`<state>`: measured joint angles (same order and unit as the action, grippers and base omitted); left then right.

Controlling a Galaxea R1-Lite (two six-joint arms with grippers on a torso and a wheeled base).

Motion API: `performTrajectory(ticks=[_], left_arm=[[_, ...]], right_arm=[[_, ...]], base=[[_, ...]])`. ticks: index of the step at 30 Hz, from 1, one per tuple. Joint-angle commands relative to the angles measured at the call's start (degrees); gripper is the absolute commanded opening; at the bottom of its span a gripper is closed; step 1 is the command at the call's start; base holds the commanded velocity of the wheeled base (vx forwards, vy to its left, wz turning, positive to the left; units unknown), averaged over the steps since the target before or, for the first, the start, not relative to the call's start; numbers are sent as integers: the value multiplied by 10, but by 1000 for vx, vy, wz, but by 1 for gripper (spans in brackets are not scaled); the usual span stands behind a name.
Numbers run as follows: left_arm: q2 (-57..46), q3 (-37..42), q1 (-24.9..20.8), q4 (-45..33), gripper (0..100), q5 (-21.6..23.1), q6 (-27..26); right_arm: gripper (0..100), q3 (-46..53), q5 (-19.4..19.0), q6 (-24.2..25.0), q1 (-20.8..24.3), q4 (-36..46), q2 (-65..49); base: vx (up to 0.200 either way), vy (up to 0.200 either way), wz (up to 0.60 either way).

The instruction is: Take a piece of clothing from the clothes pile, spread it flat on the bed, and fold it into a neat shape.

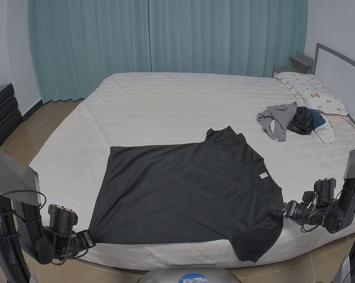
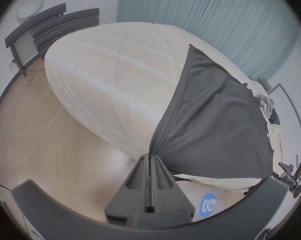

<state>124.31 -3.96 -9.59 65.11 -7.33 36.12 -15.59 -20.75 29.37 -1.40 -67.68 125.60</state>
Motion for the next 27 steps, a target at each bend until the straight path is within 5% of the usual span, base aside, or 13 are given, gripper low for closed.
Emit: performTrajectory(ticks=[1, 27], left_arm=[[4, -1, 0, 0, 0, 1, 0], [1, -1, -2, 1, 0, 4, 2]], right_arm=[[0, -11, 2, 0, 4, 0, 22], [0, 36, 6, -22, -30, 3, -9]], base=[[0, 0, 0], [0, 0, 0]])
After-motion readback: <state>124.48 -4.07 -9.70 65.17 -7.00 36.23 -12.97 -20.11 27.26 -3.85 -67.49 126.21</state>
